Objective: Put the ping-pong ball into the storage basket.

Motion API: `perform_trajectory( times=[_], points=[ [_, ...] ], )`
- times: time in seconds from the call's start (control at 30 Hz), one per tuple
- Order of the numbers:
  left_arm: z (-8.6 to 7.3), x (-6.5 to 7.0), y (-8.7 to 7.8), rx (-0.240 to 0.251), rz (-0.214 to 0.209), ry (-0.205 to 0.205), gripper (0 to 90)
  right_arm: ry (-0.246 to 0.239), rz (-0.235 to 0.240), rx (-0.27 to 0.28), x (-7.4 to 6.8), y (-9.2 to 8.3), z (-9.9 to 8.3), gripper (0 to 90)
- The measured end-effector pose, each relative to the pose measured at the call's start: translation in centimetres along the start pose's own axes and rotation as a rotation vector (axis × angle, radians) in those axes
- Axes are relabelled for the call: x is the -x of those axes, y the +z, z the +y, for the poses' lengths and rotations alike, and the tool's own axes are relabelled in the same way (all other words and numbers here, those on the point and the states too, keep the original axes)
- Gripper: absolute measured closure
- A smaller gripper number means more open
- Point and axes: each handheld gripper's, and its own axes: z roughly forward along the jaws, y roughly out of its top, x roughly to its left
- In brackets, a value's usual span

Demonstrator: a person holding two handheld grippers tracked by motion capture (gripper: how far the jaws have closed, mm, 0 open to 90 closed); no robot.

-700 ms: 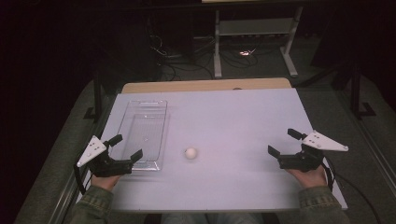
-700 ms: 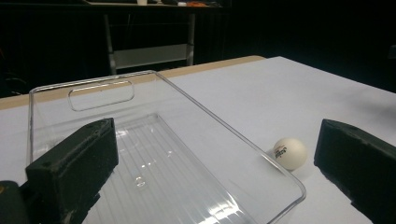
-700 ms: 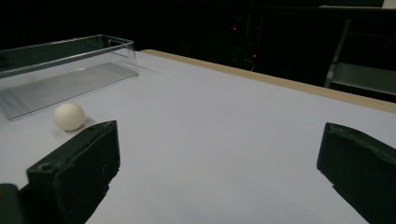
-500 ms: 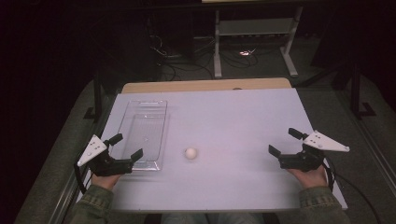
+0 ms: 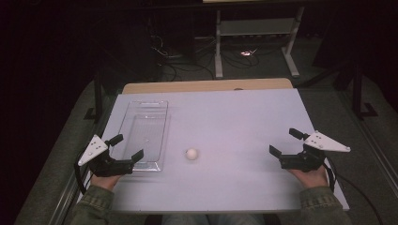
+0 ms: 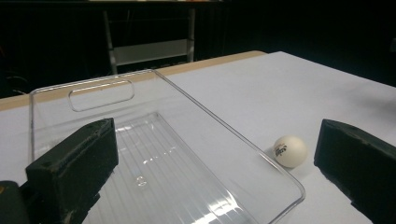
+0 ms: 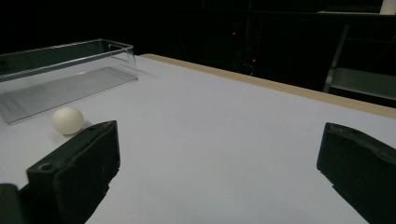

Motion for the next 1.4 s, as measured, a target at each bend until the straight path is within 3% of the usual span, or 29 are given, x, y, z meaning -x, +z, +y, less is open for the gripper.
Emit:
perform_trajectory(
  times=[0.87, 0.97, 1.07, 1.4],
  points=[
    [3.1, 0.9, 1.1, -0.055, -0.051, 0.087, 0.0, 0.011, 0.0, 0.004, 0.1, 0.0, 0.0, 0.0],
    [3.5, 1.1, 1.2, -0.052, -0.062, 0.082, 0.0, 0.014, 0.003, 0.002, 0.1, 0.0, 0.0, 0.0],
    [3.9, 1.3, 1.5, -0.068, -0.069, 0.105, 0.0, 0.019, 0.004, 0.002, 0.1, 0.0, 0.0, 0.0],
    [4.6, 1.7, 2.7, -0.105, -0.096, 0.124, 0.0, 0.017, 0.007, 0.002, 0.1, 0.0, 0.0, 0.0]
  ],
)
